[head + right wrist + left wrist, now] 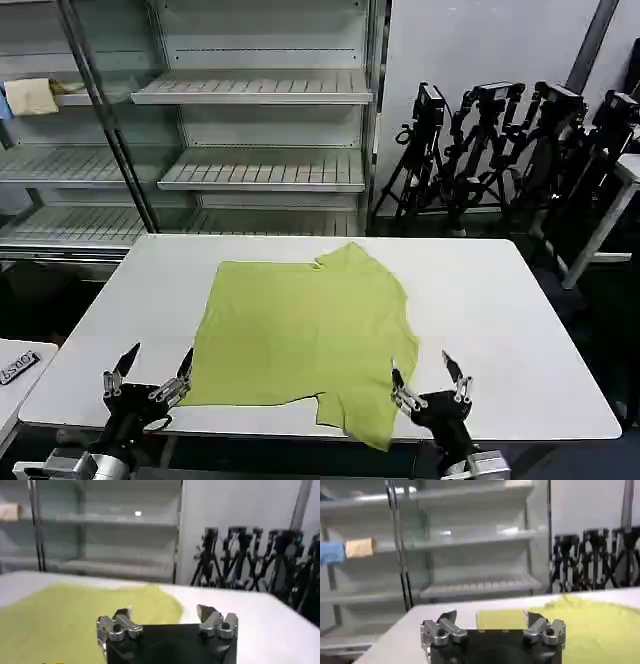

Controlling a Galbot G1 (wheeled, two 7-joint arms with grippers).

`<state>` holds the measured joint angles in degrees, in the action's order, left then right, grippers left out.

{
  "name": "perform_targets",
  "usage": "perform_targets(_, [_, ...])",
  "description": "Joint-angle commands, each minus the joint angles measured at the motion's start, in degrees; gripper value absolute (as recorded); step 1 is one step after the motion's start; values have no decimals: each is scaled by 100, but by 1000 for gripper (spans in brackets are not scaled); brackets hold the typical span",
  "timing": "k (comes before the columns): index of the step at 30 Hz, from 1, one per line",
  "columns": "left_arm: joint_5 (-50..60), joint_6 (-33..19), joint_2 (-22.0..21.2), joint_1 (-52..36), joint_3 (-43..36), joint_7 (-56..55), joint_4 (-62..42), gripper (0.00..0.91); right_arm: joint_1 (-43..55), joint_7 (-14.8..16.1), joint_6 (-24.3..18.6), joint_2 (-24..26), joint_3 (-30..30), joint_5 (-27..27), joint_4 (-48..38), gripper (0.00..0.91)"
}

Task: Fold and organize the clothes.

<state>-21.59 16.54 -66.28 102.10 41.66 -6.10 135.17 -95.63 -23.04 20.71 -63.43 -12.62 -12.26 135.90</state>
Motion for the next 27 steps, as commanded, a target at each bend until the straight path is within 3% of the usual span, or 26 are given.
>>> perform_targets(1, [-436,1132,511,12,-21,-212,-127,907,-89,-191,350,145,250,-67,0,907])
perform_targets(11, [-704,1640,815,-133,-189,-312,-501,907,-48,-212,356,101,610,31,-393,907])
perform_targets(26, [-772,1650,871,-413,-355,-372,-936,907,184,-288,340,-154,1170,191,-783,907])
perform_targets(27, [-792,1651,874,-437,-356,-378,-949,715,169,-295,339,-157,1173,190,-783,907])
